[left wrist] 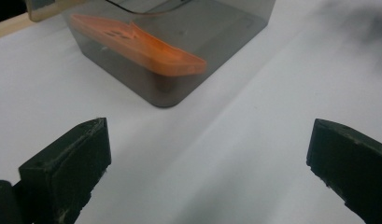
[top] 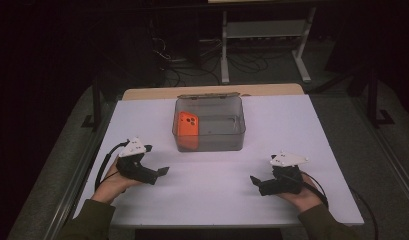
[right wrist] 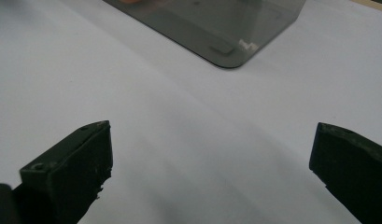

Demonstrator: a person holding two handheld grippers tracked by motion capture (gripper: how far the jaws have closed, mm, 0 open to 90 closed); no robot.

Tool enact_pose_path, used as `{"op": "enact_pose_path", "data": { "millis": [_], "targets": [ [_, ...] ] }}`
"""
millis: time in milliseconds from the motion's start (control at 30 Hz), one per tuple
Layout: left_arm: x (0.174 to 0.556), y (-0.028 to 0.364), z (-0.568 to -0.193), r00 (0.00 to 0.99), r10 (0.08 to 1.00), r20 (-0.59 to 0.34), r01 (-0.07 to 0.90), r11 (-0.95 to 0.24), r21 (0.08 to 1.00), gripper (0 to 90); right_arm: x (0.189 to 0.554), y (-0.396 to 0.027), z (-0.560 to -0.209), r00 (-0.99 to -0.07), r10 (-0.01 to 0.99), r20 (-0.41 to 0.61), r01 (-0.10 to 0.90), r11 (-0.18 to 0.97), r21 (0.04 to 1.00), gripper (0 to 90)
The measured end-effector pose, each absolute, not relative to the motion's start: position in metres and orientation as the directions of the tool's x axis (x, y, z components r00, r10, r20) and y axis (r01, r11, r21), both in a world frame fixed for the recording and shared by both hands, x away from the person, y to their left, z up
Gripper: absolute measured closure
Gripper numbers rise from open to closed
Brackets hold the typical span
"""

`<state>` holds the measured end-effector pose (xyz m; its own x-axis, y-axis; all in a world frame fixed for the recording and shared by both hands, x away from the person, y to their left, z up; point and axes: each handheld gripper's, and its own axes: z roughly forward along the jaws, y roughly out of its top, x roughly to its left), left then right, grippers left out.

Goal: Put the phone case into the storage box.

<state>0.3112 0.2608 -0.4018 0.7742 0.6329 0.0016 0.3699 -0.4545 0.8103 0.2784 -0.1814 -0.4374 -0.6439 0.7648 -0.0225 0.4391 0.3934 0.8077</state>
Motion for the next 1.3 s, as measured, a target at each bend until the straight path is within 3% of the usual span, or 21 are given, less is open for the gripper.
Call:
{"op": "enact_pose_path", "data": {
  "millis": [433, 1300],
  "targets": [
    [0.296, 0.255, -0.429, 0.793, 0.609, 0.011, 0.362, -0.486, 0.795, 0.0, 0.278, -0.182, -0.437, -0.646, 0.763, -0.02, 0.438, 0.392, 0.809, 0.0],
    [0.295, 0.252, -0.439, 0.804, 0.595, -0.002, 0.372, -0.5, 0.782, 0.0, 0.278, -0.182, -0.438, -0.644, 0.765, -0.02, 0.442, 0.393, 0.807, 0.0]
  ]
}}
